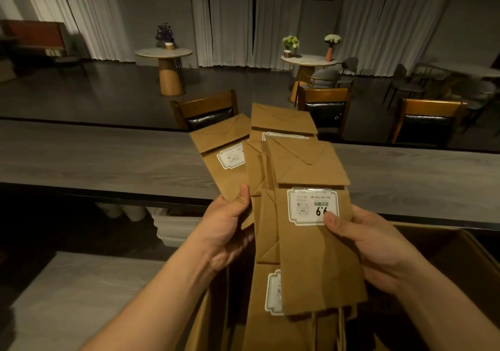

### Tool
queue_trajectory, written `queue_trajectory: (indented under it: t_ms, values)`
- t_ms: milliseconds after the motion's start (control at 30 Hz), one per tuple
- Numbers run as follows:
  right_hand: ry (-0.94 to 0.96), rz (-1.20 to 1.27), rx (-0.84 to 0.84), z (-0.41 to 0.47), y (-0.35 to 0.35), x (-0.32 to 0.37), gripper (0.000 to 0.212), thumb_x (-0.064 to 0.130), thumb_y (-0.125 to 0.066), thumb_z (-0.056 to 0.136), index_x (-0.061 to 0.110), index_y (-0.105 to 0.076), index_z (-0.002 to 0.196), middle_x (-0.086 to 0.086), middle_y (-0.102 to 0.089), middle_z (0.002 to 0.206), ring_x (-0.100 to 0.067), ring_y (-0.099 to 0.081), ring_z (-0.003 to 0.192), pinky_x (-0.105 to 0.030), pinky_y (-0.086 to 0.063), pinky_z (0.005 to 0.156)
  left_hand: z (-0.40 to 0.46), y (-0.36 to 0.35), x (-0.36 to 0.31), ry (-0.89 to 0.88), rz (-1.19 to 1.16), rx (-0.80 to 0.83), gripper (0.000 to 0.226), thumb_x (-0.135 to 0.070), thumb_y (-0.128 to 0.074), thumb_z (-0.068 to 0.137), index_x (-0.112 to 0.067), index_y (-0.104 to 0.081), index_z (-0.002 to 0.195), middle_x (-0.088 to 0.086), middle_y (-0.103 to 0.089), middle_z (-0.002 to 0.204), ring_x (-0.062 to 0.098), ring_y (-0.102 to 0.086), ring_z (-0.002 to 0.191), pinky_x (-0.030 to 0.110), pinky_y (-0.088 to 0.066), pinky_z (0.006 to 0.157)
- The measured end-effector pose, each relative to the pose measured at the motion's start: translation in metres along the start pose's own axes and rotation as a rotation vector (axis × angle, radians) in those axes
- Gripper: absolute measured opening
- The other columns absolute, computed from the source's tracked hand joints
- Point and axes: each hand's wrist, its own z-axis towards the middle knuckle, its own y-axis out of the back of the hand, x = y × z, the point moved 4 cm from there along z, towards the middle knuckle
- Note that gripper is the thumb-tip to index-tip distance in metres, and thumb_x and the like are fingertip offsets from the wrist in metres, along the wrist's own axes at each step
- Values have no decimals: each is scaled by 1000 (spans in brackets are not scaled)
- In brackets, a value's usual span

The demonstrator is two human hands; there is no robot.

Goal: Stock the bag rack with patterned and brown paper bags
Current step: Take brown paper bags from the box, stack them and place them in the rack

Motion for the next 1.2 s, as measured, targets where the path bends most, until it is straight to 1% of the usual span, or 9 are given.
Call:
queue_trajectory:
  t_ms: [167,267,500,633,700,867,1000,1100,1200]
  values:
    - [21,37,-54,-2,3,4,34,15,-67,89,14,-70,123,-13,-80,109,-30,-78,96,-49,-57,80,-1,2,-1,-58,139,-60,31,-10,-70,85,-8,-64,116,10,-78,88,23,-75,73,36,-62,64]
    - [65,71,-143,0,14,10,32,18,-67,93,16,-71,124,-9,-80,109,-27,-79,95,-50,-58,83,2,0,1,-107,271,-74,11,2,-59,94,-7,-64,99,8,-71,71,19,-60,54,29,-50,55]
    - [69,193,-228,-2,23,11,27,21,-66,97,23,-69,123,-7,-80,110,-32,-75,107,-60,-52,100,-5,-8,9,42,583,69,26,7,-51,87,-15,-65,88,-2,-71,70,9,-69,60,18,-53,51]
    - [75,142,-238,-8,20,16,24,23,-67,96,26,-71,120,-4,-81,107,-31,-74,107,-58,-54,97,-8,-13,15,98,593,206,8,-19,-63,84,-15,-70,86,-1,-73,72,13,-70,65,21,-54,57]
    - [120,38,-272,-11,19,18,30,26,-69,95,28,-68,125,0,-80,110,-27,-74,107,-56,-55,96,-8,-13,17,97,550,206,32,-44,-59,92,-17,-69,104,-1,-78,85,12,-75,77,23,-56,66]
    - [221,-303,-111,-8,-13,10,94,23,-73,95,52,-7,156,15,-67,119,-8,-67,104,-32,-57,80,-9,-19,20,10,673,279,59,-30,-74,82,-32,-52,136,-15,-74,122,8,-69,117,26,-58,93]
    - [322,-368,13,-1,-24,5,101,24,-70,96,58,3,156,31,-59,118,11,-63,102,-18,-52,75,-4,-11,15,-107,610,141,66,-15,-81,74,-17,-56,135,0,-75,122,18,-71,116,38,-58,98]
    - [258,-276,-12,1,-23,-1,69,38,-62,100,49,-23,156,24,-71,108,1,-70,100,-28,-56,83,-2,-7,7,-189,511,-44,52,-4,-80,77,-20,-62,123,-2,-79,111,17,-74,107,32,-62,86]
    - [182,-374,-163,3,-15,-2,41,60,-42,104,36,-70,121,18,-78,100,-9,-72,103,-42,-52,97,0,1,-3,-221,239,-189,46,-8,-77,82,-24,-64,123,-2,-79,112,19,-75,105,43,-58,94]
